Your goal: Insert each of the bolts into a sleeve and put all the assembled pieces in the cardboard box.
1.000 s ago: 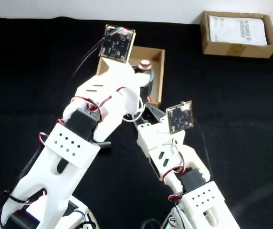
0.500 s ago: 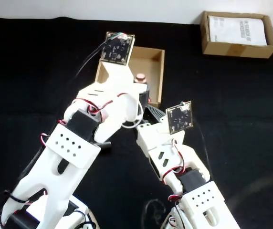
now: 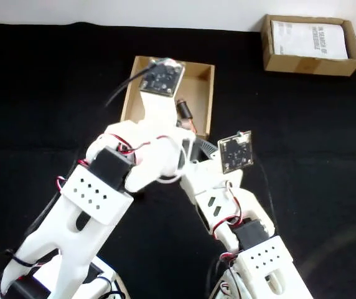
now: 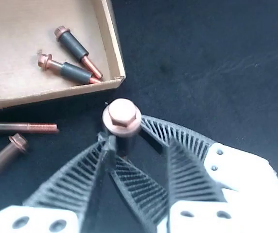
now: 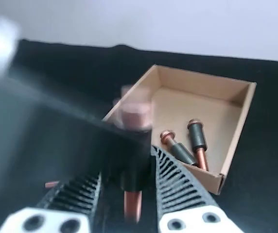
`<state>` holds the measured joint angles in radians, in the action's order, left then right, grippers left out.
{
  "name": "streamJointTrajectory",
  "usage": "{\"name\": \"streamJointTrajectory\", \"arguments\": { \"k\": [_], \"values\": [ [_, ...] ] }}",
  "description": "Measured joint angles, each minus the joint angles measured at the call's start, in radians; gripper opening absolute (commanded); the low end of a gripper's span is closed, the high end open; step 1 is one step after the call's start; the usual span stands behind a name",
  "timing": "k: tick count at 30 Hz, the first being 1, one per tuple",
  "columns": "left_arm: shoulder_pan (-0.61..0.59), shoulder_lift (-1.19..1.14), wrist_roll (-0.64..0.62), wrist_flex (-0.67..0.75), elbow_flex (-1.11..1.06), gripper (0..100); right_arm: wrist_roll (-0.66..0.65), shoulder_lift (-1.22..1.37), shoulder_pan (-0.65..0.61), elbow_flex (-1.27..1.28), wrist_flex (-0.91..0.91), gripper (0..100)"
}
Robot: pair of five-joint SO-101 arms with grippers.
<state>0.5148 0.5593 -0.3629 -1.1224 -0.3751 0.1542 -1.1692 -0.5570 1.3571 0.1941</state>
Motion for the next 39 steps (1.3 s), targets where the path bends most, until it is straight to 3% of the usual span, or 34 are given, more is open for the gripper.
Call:
{"name": "streamJointTrajectory", "arguments": {
  "k": [7, 12, 18, 30, 39],
  "values": [
    [-0.005, 0.063, -0.002, -0.071, 0.012, 40, 0.0, -0.002, 0.005, 0.0, 0.0, 0.6],
    [-0.006, 0.181, 0.003, -0.074, 0.058, 33, 0.0, -0.002, 0.005, 0.0, 0.0, 0.6],
    [-0.008, 0.359, 0.094, -0.132, 0.054, 24, 0.0, 0.008, 0.035, -0.034, 0.074, 0.6],
    [-0.33, 0.718, 0.184, -0.149, -0.144, 11, 0.0, 0.333, 0.12, -0.502, 0.305, 0.6],
    [-0.555, 0.942, 0.184, -0.123, -0.443, 10, 0.0, 0.7, 0.12, -0.936, 0.427, 0.6]
  ]
}}
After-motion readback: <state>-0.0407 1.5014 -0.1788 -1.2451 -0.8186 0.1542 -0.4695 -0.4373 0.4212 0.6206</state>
